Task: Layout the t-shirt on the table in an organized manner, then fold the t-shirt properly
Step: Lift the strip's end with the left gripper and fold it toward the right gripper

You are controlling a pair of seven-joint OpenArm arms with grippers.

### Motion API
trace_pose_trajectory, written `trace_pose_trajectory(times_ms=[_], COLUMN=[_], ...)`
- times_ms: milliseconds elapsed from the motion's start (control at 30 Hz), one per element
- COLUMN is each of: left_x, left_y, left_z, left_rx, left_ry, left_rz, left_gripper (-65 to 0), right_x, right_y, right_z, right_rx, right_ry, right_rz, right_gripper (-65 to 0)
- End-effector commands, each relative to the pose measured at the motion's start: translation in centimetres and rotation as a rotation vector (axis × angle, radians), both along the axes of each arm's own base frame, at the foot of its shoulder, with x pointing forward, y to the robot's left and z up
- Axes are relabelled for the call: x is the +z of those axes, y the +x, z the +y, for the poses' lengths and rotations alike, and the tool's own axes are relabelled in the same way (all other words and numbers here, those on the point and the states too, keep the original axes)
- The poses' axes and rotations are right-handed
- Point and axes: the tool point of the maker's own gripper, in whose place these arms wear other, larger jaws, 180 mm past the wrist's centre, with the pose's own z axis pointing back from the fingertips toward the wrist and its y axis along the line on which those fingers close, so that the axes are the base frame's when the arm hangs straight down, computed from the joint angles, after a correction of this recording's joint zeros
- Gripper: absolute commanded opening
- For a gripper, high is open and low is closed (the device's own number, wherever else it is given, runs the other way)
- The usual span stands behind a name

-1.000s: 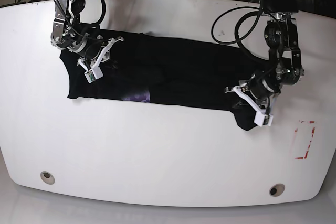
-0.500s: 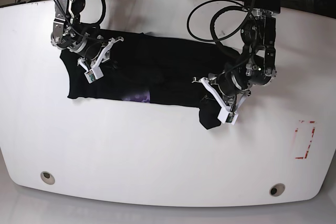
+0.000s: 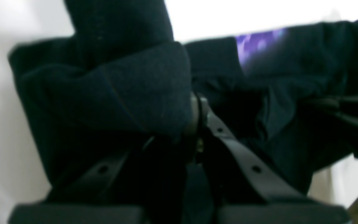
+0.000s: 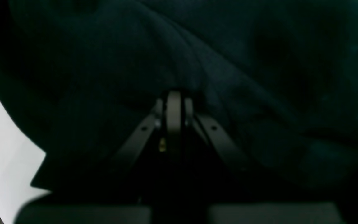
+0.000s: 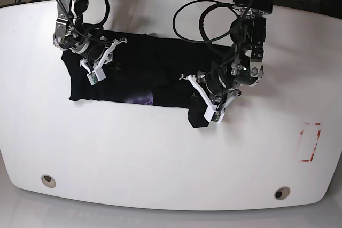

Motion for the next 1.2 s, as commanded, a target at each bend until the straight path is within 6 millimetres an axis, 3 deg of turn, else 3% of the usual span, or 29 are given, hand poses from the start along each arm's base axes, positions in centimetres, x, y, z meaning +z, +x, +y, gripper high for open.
trace_pose_trajectory(times_ms=[0,200,533,667,967,1167], left_x=[1.5,1.5,1.6,1.9,6.1,7.1], left_y=[0.8,0.6,-0.7,-1.3,-3.0,-2.3], left_z=[-0.9,-1.4,-3.8,-4.5,-7.9,-5.5], left_rx=[-0.015,-0.030,-0.118,-0.149,-0.248,-0.216], left_ry=[-0.022,-0.021,-0.015,-0.009,-0.146,-0.133], left_rz=[-0.054,-0.053,-0.042,-0.030,-0.069,-0.111], left_gripper=[-65.0,-63.6,-41.3,-40.4,-40.4,-40.4], right_x=[-1.8,-1.8,-1.8,-1.8,-1.7,-1.7], right_y=[-1.5,-1.5,-1.5,-1.5,-1.5,-1.5], right_z=[-1.0,-0.9,-0.9,-0.9,-0.8,-0.8], right_rx=[0.023,0.023,0.024,0.025,0.025,0.025], right_ry=[-0.093,-0.087,-0.089,-0.091,-0.088,-0.086], right_rz=[0.090,0.089,0.089,0.088,0.087,0.087], right_gripper=[-64.7,-64.7,-64.7,-64.7,-64.7,-64.7])
